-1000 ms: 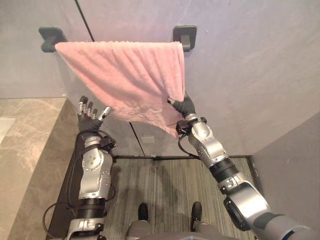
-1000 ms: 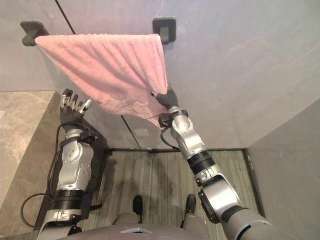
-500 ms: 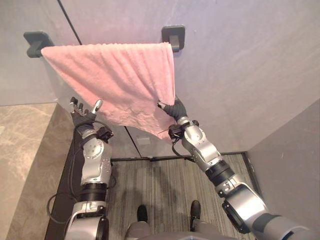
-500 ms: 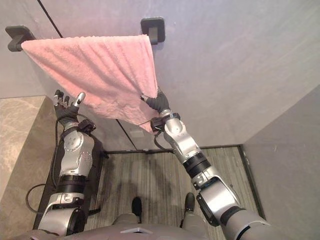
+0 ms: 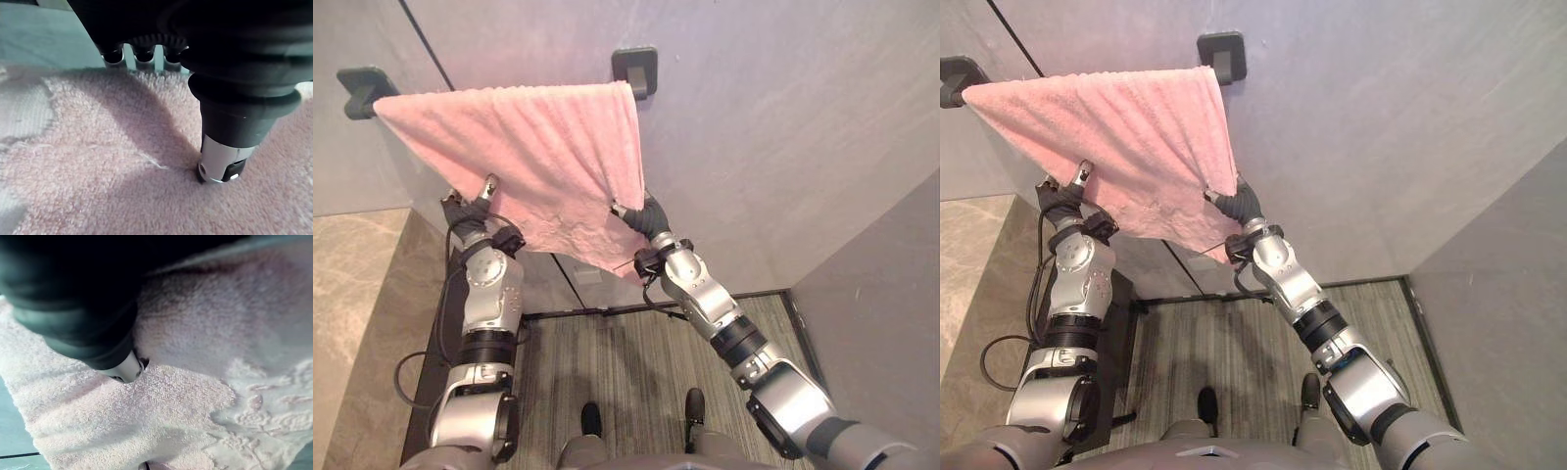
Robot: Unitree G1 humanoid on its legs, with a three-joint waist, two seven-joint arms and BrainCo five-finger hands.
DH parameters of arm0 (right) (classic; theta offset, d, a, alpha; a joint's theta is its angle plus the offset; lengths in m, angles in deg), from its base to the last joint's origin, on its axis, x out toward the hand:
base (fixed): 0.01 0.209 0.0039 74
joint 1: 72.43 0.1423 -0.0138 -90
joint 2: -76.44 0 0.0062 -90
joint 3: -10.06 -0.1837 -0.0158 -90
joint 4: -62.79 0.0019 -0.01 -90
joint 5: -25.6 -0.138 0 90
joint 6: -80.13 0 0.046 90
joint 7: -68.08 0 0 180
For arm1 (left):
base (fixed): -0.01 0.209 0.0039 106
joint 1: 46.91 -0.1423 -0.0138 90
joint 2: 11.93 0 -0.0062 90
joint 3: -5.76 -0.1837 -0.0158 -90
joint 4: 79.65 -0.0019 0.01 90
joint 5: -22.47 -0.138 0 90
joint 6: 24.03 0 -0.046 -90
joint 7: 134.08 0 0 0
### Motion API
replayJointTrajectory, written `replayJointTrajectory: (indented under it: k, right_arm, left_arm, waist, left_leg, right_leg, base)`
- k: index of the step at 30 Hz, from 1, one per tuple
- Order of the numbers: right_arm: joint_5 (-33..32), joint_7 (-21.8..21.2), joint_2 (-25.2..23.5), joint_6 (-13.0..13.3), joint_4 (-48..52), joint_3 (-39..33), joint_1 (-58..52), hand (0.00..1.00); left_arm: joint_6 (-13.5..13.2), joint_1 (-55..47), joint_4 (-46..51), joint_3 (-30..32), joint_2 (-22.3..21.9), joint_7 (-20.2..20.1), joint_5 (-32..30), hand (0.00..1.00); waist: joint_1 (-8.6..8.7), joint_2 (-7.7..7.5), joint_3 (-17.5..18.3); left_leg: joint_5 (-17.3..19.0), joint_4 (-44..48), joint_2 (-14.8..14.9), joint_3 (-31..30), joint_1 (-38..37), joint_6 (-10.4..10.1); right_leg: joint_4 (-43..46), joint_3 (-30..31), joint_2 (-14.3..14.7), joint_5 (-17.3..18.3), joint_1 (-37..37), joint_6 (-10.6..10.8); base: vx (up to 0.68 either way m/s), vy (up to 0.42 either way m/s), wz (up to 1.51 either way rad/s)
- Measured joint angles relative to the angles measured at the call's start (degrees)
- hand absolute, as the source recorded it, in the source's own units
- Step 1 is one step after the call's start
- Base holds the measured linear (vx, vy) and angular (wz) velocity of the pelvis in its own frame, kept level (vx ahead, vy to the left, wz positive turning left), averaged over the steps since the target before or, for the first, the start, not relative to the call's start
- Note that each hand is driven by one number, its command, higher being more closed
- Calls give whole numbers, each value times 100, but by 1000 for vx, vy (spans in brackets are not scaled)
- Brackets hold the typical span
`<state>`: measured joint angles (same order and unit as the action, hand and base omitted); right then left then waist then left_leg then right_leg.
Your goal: Organize washtable
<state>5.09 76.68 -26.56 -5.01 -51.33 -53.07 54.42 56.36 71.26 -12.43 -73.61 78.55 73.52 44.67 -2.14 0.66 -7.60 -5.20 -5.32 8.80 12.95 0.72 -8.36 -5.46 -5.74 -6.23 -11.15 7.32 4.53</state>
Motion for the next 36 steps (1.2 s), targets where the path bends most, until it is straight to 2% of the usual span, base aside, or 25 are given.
replayJointTrajectory:
  k: [4,11,18,23,31,36]
  right_arm:
    - [-86,-108,3,8,0,-2,0,100]
    - [-87,-235,21,9,-1,-4,-1,100]
    - [-86,-373,17,4,-2,-49,-38,100]
    - [-83,-425,17,1,-3,-126,-61,100]
    - [-20,-592,27,-14,0,-474,-150,100]
    - [157,-602,44,-50,-24,-633,-137,100]
  left_arm:
    - [0,222,-195,-226,197,-285,0,100]
    - [-10,322,-195,-227,262,-672,131,100]
    - [-10,263,-193,-260,660,-968,100,100]
    - [-32,1,-161,-248,735,-1109,-45,100]
    - [-128,-651,528,-204,792,-1396,-129,100]
    - [-194,-846,753,-198,775,-1506,-129,100]
  waist:
    - [10,2,-1]
    - [3,19,-11]
    - [-10,32,-19]
    - [-61,51,-30]
    - [-163,73,-35]
    - [-170,74,-35]
  left_leg:
    - [0,0,-1,15,-1,0]
    - [0,0,0,11,-3,0]
    - [0,0,1,-47,-6,1]
    - [0,-1,1,-81,0,0]
    - [28,-10,2,-161,20,-36]
    - [27,-59,2,-280,42,-37]
  right_leg:
    - [3,12,0,-1,7,0]
    - [2,7,-1,-1,0,0]
    - [0,-42,-6,0,-32,0]
    - [0,-78,-10,3,-49,0]
    - [0,-155,-14,17,-85,-6]
    - [0,-270,-23,96,-137,12]
  base:
    - [0,0,0]
    - [0,0,0]
    - [0,0,3]
    - [0,0,2]
    - [-6,-2,5]
    - [-10,-4,12]
